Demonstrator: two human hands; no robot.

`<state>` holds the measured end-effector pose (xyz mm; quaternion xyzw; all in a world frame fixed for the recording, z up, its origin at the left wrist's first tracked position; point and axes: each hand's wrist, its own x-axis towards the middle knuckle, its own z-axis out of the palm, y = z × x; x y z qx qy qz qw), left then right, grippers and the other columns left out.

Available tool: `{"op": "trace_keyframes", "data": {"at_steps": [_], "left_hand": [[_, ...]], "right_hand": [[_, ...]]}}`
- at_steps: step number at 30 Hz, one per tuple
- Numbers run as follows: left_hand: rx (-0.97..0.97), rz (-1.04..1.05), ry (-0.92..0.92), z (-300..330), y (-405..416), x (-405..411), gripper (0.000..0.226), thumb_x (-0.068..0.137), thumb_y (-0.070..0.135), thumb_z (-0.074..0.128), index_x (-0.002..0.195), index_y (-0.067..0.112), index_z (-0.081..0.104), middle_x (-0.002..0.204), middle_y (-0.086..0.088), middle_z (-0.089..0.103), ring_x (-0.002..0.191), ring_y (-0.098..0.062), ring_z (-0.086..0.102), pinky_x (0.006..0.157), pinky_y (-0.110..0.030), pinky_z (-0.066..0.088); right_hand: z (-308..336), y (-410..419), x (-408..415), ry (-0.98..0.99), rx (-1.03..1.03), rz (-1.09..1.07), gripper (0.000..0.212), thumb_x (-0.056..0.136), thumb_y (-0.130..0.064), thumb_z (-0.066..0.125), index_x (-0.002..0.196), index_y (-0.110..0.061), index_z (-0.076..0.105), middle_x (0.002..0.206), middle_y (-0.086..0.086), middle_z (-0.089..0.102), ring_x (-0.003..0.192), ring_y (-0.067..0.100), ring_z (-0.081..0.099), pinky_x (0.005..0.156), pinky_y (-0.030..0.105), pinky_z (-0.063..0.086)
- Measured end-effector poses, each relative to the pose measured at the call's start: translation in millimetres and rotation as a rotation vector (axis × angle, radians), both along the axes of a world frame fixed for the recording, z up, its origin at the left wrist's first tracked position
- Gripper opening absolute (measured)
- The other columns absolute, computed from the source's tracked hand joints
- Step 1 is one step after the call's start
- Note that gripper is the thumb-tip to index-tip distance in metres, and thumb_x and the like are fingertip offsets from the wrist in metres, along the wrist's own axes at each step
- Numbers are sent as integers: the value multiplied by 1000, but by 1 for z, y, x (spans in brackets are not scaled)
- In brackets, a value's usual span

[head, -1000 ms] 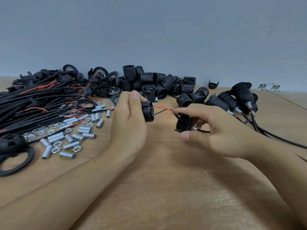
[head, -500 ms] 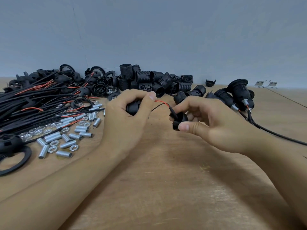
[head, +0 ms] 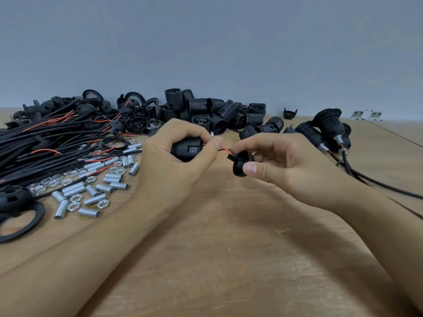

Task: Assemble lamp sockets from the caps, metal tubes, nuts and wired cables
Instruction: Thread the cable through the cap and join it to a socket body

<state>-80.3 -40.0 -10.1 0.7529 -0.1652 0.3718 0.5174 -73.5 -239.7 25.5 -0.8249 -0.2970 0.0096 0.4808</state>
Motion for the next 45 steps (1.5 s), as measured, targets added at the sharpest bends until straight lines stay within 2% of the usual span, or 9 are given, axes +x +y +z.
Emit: {"op": "trace_keyframes", "data": {"at_steps": [4,7,10,14,19,23,30,38,45], "left_hand": [[85,-4,-46,0,-1,-2,11,87,15,76,79,13,69,81,3,64,77,-11,61,74,-17,41],[58,-58,-41,1,-4,-4,24,98,24,57,82,11,70,79,3,63,74,-9,59,72,-17,41],[-2,-100,-9,1,-5,-4,36,107,17,35,96,7,68,88,-2,66,86,-11,62,78,-19,45],[19,-73,-16,1,-6,-6,29,106,11,32,104,4,60,89,-6,62,87,-13,59,79,-20,45],[115,-89,-47,0,-6,-7,26,106,13,34,105,6,59,82,-8,61,76,-22,59,72,-40,45],[110,-40,-50,-1,-3,-5,25,106,13,34,104,8,59,80,-8,60,75,-18,57,70,-37,43],[142,-98,-79,0,-12,-10,24,106,10,34,105,7,58,88,6,61,82,-10,59,74,-20,46],[121,-121,-69,1,-11,-8,26,105,8,33,105,3,58,88,2,61,86,-12,60,77,-21,46],[168,-83,-115,0,-11,-7,25,104,7,32,105,2,57,89,6,59,86,-7,58,77,-19,44]], "right_hand": [[3,1,-2,138,165,77,23,88,-9,66,106,-20,74,92,1,74,78,15,65,76,20,54],[-1,5,-1,141,154,0,24,86,-6,68,108,-16,71,99,1,75,88,24,71,78,23,58],[-4,8,-1,152,150,-16,21,87,-7,68,105,-16,72,91,-4,76,82,11,71,77,22,58],[-3,10,-3,125,145,23,19,87,-12,67,104,-21,73,88,-8,76,75,4,67,70,18,54],[-5,11,-3,125,131,-12,40,74,-28,70,112,-18,69,100,-1,76,87,21,72,80,31,60],[-2,9,-2,178,212,27,38,71,-26,72,108,-16,70,93,5,76,69,15,66,69,23,55],[-7,13,-1,214,255,63,42,73,-25,73,113,-14,68,92,5,76,76,14,65,70,25,55],[-8,13,3,325,355,115,33,79,-21,70,109,-10,68,89,22,68,65,16,57,63,23,49],[-8,13,2,282,330,93,34,78,-24,76,110,-13,69,88,12,73,68,15,59,66,23,50]]}}
